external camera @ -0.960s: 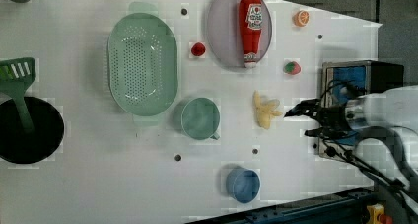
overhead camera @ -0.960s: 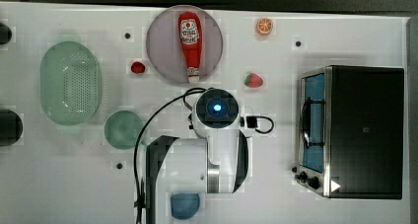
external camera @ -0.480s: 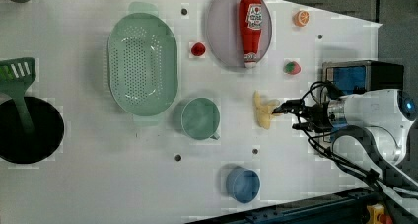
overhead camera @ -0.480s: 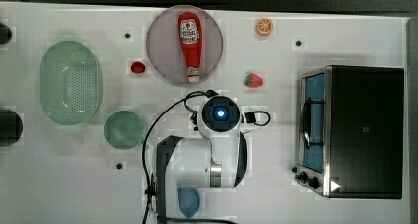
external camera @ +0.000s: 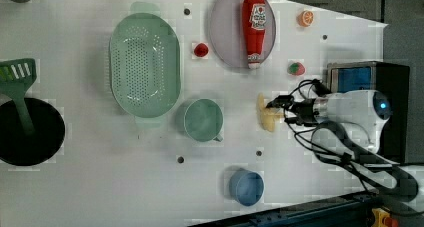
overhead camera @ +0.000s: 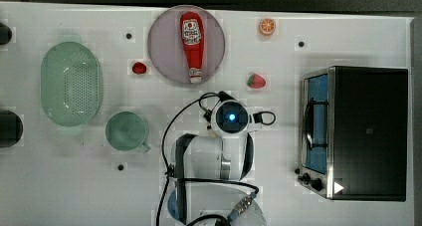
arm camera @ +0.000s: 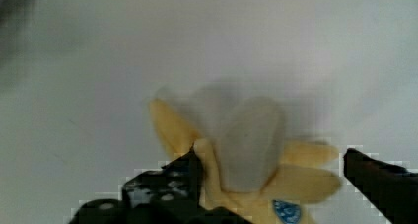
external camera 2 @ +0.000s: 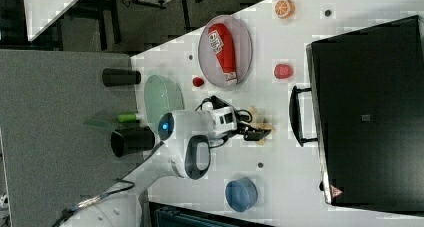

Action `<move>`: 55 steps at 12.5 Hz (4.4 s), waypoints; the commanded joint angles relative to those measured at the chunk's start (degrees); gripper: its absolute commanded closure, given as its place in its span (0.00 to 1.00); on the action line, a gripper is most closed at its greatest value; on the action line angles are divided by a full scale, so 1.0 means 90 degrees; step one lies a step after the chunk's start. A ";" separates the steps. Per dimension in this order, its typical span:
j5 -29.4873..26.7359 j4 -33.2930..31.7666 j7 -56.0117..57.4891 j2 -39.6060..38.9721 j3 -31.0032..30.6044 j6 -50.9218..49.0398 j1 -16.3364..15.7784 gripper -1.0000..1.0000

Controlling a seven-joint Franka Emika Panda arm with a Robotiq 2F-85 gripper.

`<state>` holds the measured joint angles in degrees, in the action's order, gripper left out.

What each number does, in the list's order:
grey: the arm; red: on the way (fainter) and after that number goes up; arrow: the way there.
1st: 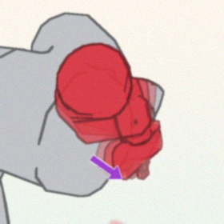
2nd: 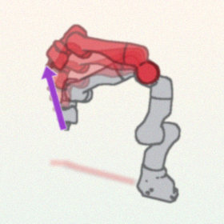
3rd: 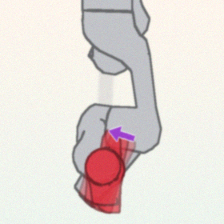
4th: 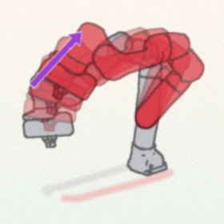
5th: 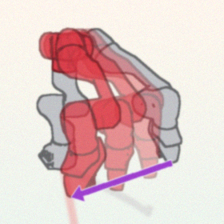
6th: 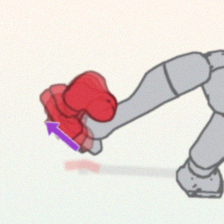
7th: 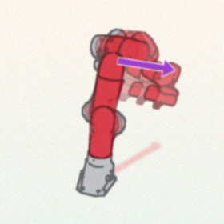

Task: Pick Banana and place it in mug.

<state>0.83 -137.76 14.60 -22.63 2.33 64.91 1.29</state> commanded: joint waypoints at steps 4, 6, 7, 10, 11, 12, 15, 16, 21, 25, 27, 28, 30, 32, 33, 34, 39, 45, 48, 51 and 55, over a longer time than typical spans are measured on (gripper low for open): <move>-0.0079 -0.0045 0.0214 -0.0042 -0.0158 0.0493 0.0023 0.41; -0.0079 -0.0061 0.0214 -0.0032 -0.0159 0.0532 0.0022 0.62; -0.0080 -0.0064 0.0214 0.0000 -0.0161 0.0532 0.0022 0.63; -0.0080 -0.0078 0.0214 0.0447 -0.0124 0.0497 0.0023 0.63; -0.0079 -0.0098 0.0215 0.0737 -0.0113 0.0352 0.0024 0.63; -0.0079 -0.0097 0.0214 0.1074 -0.0111 0.0011 0.0025 0.63; -0.0079 0.0050 0.0211 0.2273 -0.0100 -0.1472 0.0034 0.63; -0.0079 0.0149 0.0211 0.2632 -0.0095 -0.1965 0.0043 0.63; -0.0079 0.1052 0.0123 0.3828 -0.0143 -0.4551 0.0034 0.63; -0.0172 0.1361 -0.0433 0.4197 -0.0586 -0.5376 -0.0054 0.63; -0.0207 0.1358 -0.1001 0.4241 -0.1007 -0.5406 -0.0152 0.63; -0.0220 0.1359 -0.1397 0.4221 -0.1258 -0.5405 -0.0202 0.63; -0.0316 0.1343 -0.2368 0.4116 -0.1782 -0.5402 -0.0274 0.63; -0.0670 0.1345 -0.2931 0.3901 -0.2266 -0.5287 -0.0306 0.63; -0.0853 0.1343 -0.3071 0.3753 -0.2481 -0.5168 -0.0311 0.63; -0.0915 0.1343 -0.3279 0.3574 -0.2663 -0.4927 -0.0313 0.63; -0.0906 0.1318 -0.4540 0.2449 -0.3339 -0.3596 -0.0324 0.63; -0.0401 0.0921 -0.4948 0.1303 -0.3461 -0.1897 -0.0328 0.63; -0.0042 0.0692 -0.5061 0.1056 -0.3351 -0.1409 -0.0326 0.63; -0.0042 0.0543 -0.5063 0.0827 -0.3330 -0.1095 -0.0327 0.38; -0.0042 0.0524 -0.5064 0.0882 -0.3327 -0.0903 -0.0325 0.00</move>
<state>-0.53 -133.84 -29.07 -15.58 -26.68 56.20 -1.50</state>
